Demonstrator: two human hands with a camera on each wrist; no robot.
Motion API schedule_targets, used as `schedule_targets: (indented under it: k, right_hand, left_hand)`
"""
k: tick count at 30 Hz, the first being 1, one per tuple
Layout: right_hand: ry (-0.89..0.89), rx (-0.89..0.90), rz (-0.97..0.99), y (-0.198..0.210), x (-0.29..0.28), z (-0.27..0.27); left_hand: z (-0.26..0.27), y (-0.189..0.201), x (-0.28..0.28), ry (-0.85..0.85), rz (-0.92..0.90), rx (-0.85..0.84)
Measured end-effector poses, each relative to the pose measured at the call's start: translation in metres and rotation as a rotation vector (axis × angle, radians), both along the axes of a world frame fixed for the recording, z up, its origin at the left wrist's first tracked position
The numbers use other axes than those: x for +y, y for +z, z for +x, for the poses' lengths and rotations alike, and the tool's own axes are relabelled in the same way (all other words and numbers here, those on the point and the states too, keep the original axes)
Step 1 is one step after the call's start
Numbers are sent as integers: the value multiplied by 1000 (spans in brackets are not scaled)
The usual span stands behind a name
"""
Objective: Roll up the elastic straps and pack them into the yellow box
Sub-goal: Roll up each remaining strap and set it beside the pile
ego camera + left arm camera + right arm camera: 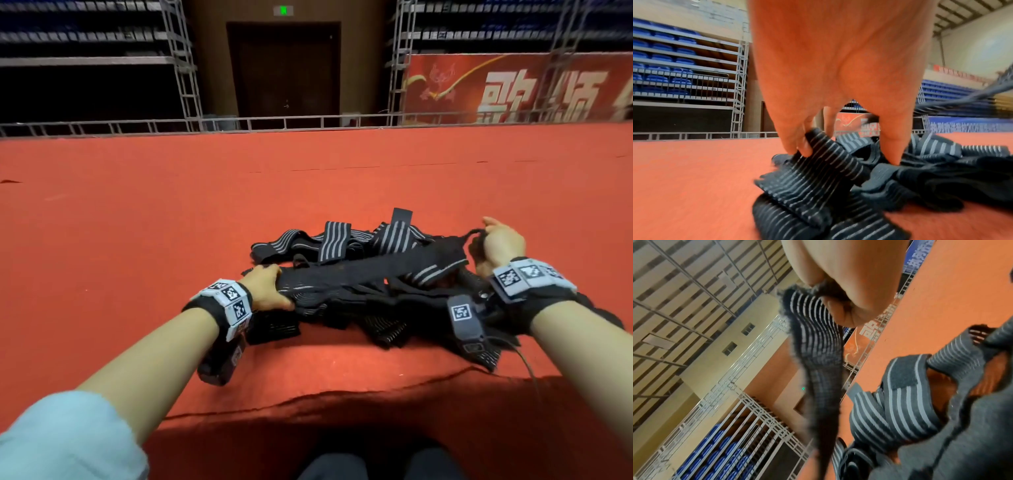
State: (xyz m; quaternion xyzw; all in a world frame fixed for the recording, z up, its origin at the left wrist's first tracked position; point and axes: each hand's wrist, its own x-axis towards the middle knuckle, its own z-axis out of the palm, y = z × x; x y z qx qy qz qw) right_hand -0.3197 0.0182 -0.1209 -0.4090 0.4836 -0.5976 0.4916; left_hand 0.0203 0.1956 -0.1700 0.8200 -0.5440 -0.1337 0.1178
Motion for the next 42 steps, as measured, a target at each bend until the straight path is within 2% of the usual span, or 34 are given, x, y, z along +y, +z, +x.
schedule_targets:
  k: [2, 5, 8, 10, 12, 14, 19, 24, 27, 29, 31, 32, 35, 38, 40, 42]
  right_hand:
    - [-22, -28, -17, 9, 6, -11]
    - [-8, -194, -84, 21, 13, -11]
    - [171, -270, -73, 27, 27, 15]
    - [339, -263, -57, 27, 40, 37]
    - [484, -244, -35, 23, 53, 58]
    - [544, -179, -28, 15, 64, 79]
    - [565, 219, -80, -7, 80, 111]
    - [795, 326, -45, -31, 93, 118]
    - [781, 314, -30, -42, 97, 117]
    - [789, 311, 9, -48, 96, 116]
    - [796, 325, 30, -52, 94, 115]
    - [796, 337, 29, -54, 92, 115]
    - [780, 292, 52, -58, 89, 117]
    - [750, 221, 92, -61, 86, 119]
    - [767, 207, 102, -62, 87, 120]
    - [788, 264, 68, -61, 89, 123]
  left_hand:
    - [9, -7, 8, 11, 87, -34]
    - [28, -13, 16, 67, 45, 50]
    - [40, -13, 18, 103, -150, 95]
    - [40, -10, 20, 109, -259, 54]
    - [38, -5, 17, 97, -346, 86]
    - [36, 1, 13, 79, -446, 198]
    - [22, 19, 6, 145, -683, 424]
    - [8, 2, 0, 279, -773, 722]
    - [-3, -9, -1, 320, -759, 1012]
    - [-5, -22, -3, 309, -671, 1169]
    - [-2, -40, -4, 266, -557, 1133]
    - [-3, -45, -2, 239, -505, 1056]
    - [-1, -52, 6, 124, -363, 673]
    - [0, -54, 15, 26, -301, 299]
    - [-1, -51, 21, 23, -332, 189]
    - [-4, -45, 26, 26, -445, 200]
